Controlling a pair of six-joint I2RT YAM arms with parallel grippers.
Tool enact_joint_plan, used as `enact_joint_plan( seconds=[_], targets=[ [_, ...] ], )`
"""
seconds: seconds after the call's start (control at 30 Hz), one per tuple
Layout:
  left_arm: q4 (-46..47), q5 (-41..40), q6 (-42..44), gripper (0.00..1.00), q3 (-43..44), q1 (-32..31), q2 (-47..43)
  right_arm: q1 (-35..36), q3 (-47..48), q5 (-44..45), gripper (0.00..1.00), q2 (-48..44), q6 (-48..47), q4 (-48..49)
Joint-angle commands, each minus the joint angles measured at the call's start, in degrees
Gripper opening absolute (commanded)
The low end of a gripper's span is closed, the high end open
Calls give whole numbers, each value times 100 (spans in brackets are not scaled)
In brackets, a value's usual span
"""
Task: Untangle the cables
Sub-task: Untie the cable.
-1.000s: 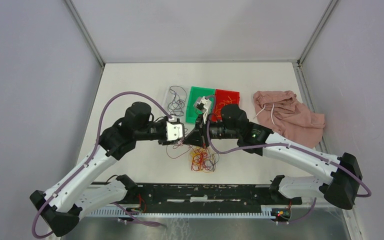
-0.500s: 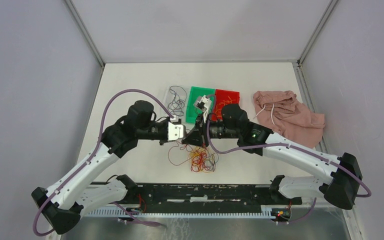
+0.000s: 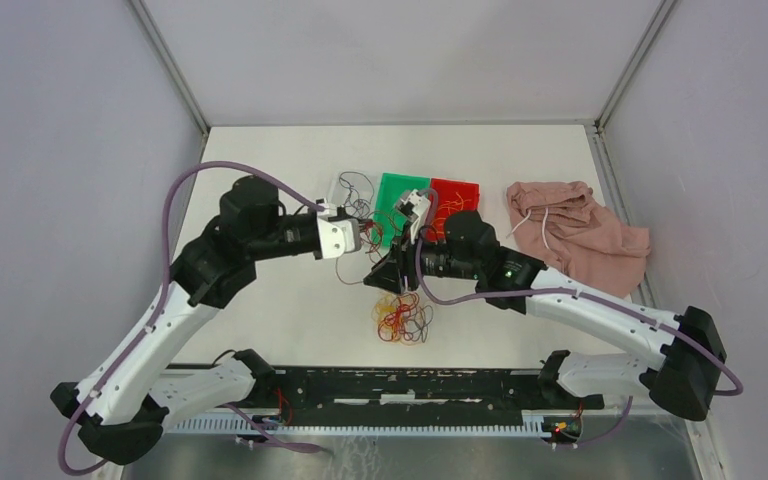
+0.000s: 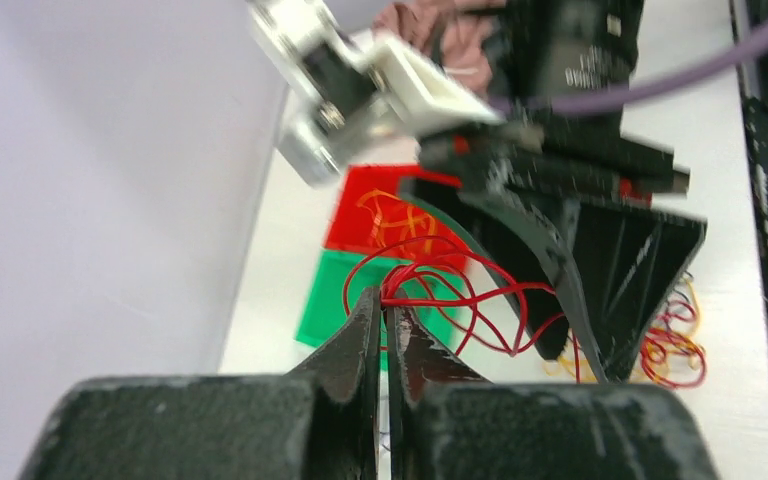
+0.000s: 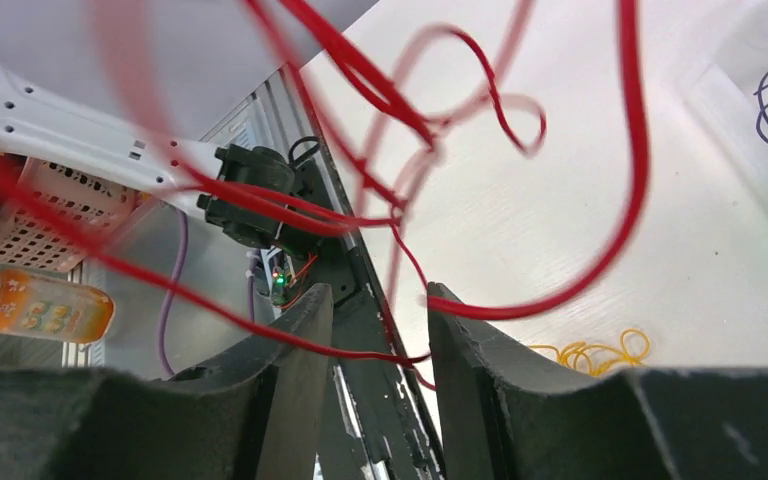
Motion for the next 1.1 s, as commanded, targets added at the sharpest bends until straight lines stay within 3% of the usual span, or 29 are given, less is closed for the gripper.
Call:
enact_joint_plan(
  seconds=[0.0, 0.3, 0.7, 0.87, 1.07],
  targets=[
    [241, 189, 64, 3, 693, -22, 103, -13, -78, 35, 46, 190, 53, 452],
    [303, 288, 68, 3, 1351, -28, 271, -18, -554, 235, 44, 629, 348, 1136],
    [1438, -155, 167, 3, 2643, -24, 603, -11, -1113, 499, 43, 1300, 703, 1938],
    [1540, -273, 240, 3, 2706, -26, 689, -23, -1361, 952, 46, 1203, 741, 1864],
    [1714, -323, 205, 3, 2111, -25, 632, -311, -1466, 1640, 52, 469, 711, 1187]
  ],
)
